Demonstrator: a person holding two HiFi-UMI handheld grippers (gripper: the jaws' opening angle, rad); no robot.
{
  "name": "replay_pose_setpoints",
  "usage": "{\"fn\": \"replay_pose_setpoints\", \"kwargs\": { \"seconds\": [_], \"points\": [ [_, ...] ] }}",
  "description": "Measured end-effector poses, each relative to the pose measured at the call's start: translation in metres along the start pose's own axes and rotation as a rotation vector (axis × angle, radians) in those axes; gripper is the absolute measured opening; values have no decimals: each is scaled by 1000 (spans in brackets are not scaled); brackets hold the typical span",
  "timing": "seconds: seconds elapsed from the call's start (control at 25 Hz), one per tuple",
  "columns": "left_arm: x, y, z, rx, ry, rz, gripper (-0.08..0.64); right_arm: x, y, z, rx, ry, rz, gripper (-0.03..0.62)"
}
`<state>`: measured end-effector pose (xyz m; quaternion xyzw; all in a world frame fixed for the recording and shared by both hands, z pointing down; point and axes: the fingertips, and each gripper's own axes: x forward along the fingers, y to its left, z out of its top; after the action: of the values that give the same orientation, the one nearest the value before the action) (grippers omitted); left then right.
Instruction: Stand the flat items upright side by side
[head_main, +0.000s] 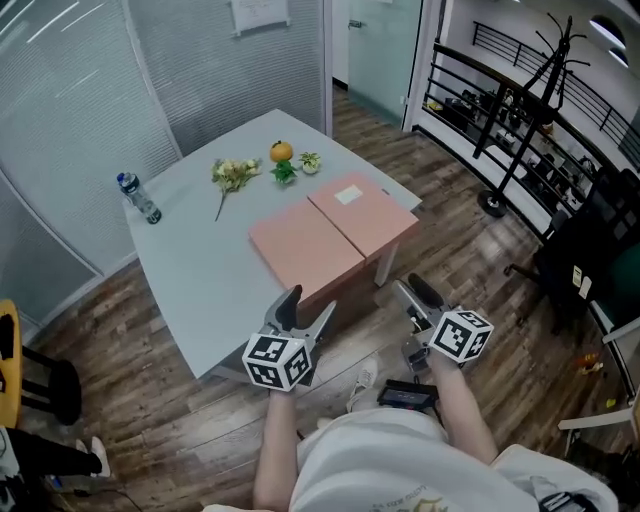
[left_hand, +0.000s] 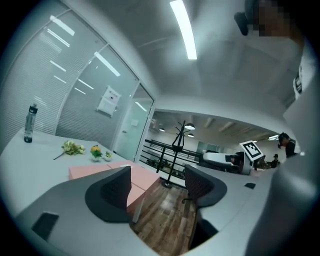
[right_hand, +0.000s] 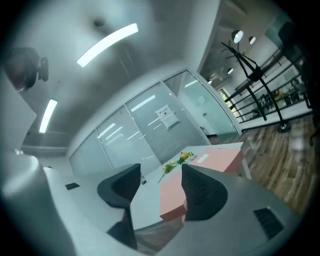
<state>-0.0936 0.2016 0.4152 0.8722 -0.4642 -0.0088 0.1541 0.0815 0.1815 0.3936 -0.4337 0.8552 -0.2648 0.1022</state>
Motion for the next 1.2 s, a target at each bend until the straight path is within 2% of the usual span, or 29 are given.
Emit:
{"fn": "replay_pose_setpoints", "kwargs": {
  "seconds": [0.12,0.28,0.44,0.64,0.8,0.96,1.08,1.2],
  "points": [
    [1,0,-7,24,29,10,316,-6,-9,3,79,-21,-12,258],
    [12,3,-14,1,48,15,314,-13,-25,5,94,-25,-52,259],
    [35,-6,-23,-16,76,-12,314,-19,-49,2,118,-4,-91,258],
    [75,4,-27,-23,113,-18,314,1,-85,8,157,8,-104,259],
    [125,25,-28,-33,151,-7,314,32,-130,12,198,31,-113,259],
    [187,40,-16,-17,177,-2,314,70,-179,33,229,41,-117,259],
    [234,53,-17,-15,204,-2,314,97,-216,41,228,69,-122,261],
    [273,64,-23,-18,235,12,314,114,-250,50,187,117,-132,271]
  ]
}}
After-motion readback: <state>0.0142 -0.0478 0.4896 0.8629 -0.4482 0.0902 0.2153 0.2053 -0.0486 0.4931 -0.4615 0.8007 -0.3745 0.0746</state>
